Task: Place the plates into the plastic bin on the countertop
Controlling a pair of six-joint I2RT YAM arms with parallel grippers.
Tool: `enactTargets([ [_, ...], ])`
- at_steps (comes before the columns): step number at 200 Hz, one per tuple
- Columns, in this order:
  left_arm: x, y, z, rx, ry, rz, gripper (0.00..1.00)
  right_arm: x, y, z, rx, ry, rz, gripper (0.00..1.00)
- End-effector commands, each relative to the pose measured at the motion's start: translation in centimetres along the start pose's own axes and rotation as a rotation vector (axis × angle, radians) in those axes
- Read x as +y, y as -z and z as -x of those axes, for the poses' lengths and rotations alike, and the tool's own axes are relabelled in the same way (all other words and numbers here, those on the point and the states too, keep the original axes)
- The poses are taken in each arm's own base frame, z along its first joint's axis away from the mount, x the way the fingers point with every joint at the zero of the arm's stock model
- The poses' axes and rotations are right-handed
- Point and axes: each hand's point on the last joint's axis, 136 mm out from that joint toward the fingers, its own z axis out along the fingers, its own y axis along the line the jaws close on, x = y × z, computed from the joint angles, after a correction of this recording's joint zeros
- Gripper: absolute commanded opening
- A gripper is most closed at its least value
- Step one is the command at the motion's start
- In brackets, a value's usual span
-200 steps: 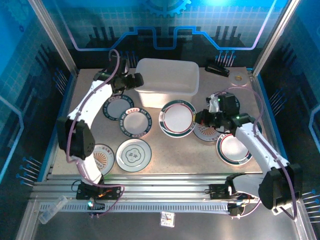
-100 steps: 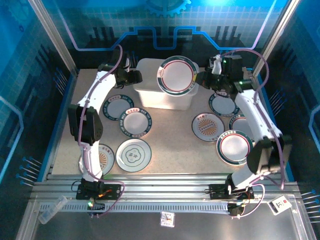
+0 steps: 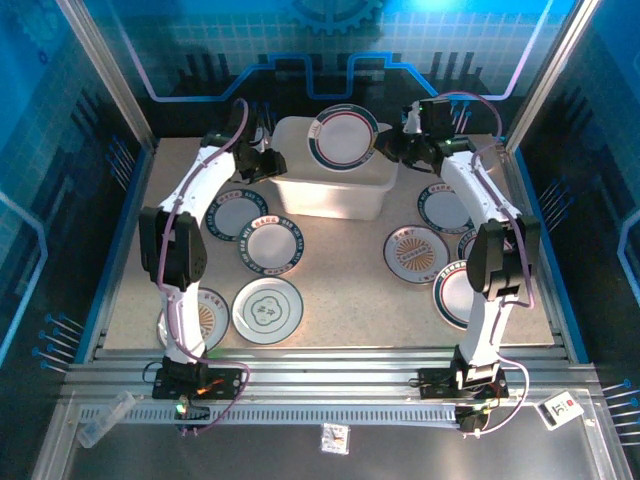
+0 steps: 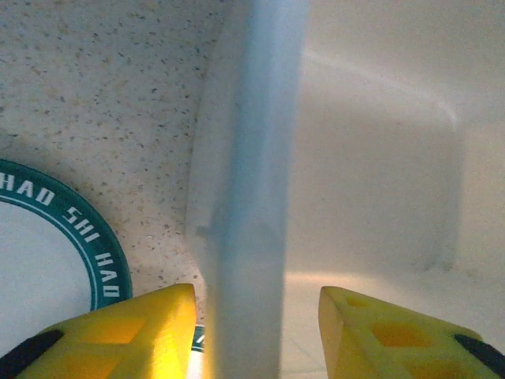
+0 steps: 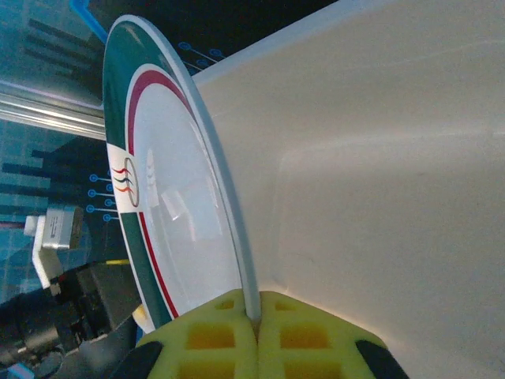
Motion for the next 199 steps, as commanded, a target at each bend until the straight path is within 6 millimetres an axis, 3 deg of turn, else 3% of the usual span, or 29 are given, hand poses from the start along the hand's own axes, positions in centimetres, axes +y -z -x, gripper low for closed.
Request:
enactTargets([
  [1,-2.1,-0.1,-1.1,0.021,0.010,-0.058,0.43,2.6,-0.4,1.4,-0.042,0.034,0.073,0.00],
  [34,-3.4,0.2,-2.1,0.039,0.040,-0.099,0.34,2.9,-0.4,1.5,-0.052,0.040,0.102,0.00],
  [87,-4.6,0.6,-4.2,0.065,0.045,-0.111,0.30,2.8,-0.8,0.8,-0.013,-0.002,0.125,0.00],
  [129,-3.4,1.0,-5.7,0.057,0.170,-0.032,0.34,0.6,-0.5,-0.6,0.037,-0.054,-0.007,0.00],
  [167,-3.0,1.6,-6.2,0.027,0.241,-0.016,0.39,0.3,0.5,-1.4,0.030,-0.045,-0.026,0.00],
  [199,-3.8,1.9,-7.0,0.028,0.234,-0.041,0.41,0.2,0.7,-2.2,0.049,-0.049,-0.036,0.00],
])
